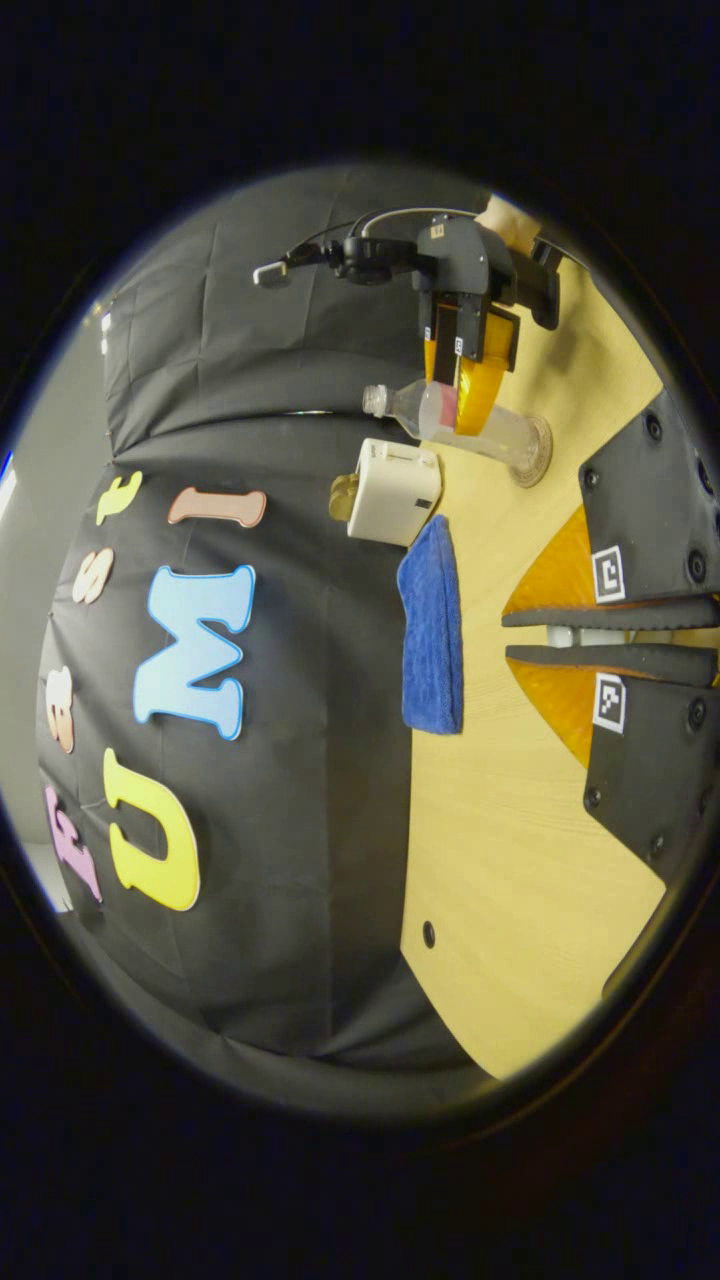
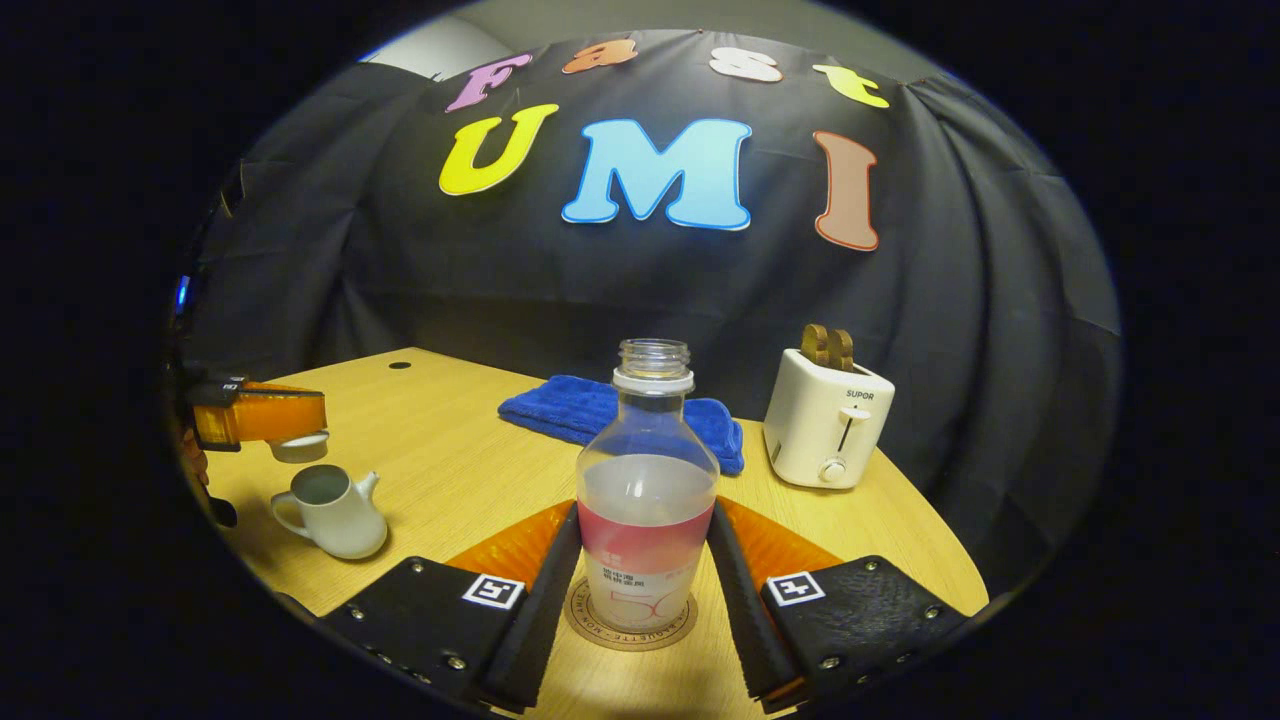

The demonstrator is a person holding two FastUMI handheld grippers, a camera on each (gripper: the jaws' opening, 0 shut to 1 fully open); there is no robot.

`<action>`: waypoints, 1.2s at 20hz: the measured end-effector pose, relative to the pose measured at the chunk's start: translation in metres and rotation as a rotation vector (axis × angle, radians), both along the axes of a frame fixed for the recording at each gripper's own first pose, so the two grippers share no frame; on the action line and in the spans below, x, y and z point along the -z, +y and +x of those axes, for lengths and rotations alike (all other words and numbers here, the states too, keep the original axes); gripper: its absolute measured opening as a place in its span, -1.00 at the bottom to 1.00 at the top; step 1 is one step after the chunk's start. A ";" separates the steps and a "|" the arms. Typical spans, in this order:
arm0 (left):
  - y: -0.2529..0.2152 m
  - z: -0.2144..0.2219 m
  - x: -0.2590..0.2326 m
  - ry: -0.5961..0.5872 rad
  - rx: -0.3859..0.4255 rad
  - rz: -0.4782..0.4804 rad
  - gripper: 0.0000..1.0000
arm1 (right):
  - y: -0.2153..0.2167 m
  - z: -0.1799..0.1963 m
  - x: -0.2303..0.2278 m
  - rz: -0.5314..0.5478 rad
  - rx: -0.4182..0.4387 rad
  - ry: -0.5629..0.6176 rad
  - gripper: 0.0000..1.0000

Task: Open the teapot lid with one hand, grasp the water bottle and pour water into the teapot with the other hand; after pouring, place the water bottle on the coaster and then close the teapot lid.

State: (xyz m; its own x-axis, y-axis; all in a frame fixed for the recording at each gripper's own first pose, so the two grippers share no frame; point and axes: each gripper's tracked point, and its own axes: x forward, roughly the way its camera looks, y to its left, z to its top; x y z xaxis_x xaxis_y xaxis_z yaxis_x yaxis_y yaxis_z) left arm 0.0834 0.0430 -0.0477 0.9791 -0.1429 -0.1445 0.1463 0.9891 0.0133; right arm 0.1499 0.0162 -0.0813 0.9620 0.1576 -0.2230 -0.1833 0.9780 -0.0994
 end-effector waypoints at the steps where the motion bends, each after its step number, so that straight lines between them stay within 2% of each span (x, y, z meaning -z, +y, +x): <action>1: 0.001 -0.001 0.000 0.000 -0.001 0.001 -0.75 | 0.000 -0.001 0.000 0.009 0.000 0.006 0.49; 4: -0.001 0.000 0.002 0.002 0.004 -0.004 -0.75 | 0.000 0.001 0.000 0.035 0.004 0.021 0.48; 11: -0.004 0.002 0.005 0.014 0.007 0.000 -0.75 | -0.001 -0.006 -0.007 0.006 0.027 0.017 0.60; 17: -0.011 0.008 0.019 0.034 0.007 0.006 -0.75 | -0.003 -0.008 -0.043 0.028 0.043 -0.082 0.61; 24: -0.017 0.008 0.023 0.036 -0.001 0.043 -0.75 | -0.004 -0.019 -0.106 0.040 0.062 -0.226 0.61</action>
